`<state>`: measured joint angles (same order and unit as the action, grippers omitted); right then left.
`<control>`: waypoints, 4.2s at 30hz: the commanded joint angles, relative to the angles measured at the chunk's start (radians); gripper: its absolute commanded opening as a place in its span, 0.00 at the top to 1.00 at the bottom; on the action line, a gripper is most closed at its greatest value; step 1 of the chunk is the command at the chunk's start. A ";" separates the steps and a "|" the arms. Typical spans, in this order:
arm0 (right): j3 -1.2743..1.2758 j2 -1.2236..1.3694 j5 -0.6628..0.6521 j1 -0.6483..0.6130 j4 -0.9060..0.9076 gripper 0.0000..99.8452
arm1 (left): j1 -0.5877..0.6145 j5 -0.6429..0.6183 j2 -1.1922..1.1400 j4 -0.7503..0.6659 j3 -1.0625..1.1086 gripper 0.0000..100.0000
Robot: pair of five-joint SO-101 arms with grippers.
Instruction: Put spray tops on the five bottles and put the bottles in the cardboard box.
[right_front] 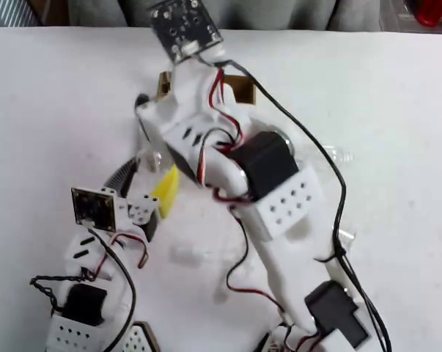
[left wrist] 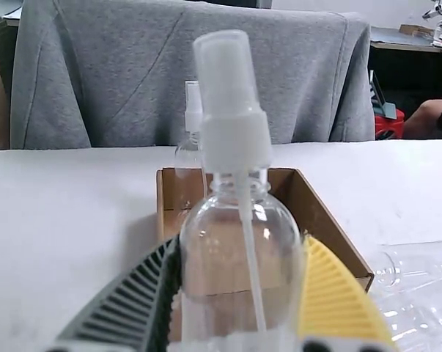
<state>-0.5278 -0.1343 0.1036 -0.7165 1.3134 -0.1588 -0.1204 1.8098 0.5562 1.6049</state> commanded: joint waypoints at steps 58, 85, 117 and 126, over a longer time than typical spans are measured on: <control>0.786 -0.374 -0.132 0.071 0.104 0.98 | 0.120 0.000 0.019 -0.034 -0.008 0.98; 1.941 -1.003 -0.130 -0.364 -1.102 0.98 | 0.120 -0.098 0.018 -0.035 -0.005 0.98; 2.076 -0.545 -0.135 -0.352 -1.959 0.98 | 0.070 -0.091 0.018 0.005 -0.052 0.98; 2.045 -0.387 -0.133 -0.272 -2.063 0.98 | 0.097 -0.089 0.019 0.009 -0.057 0.98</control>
<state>1.5696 -0.5240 -0.0192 -1.0326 -0.7242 -0.0729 -0.2079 1.8098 0.5562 1.6080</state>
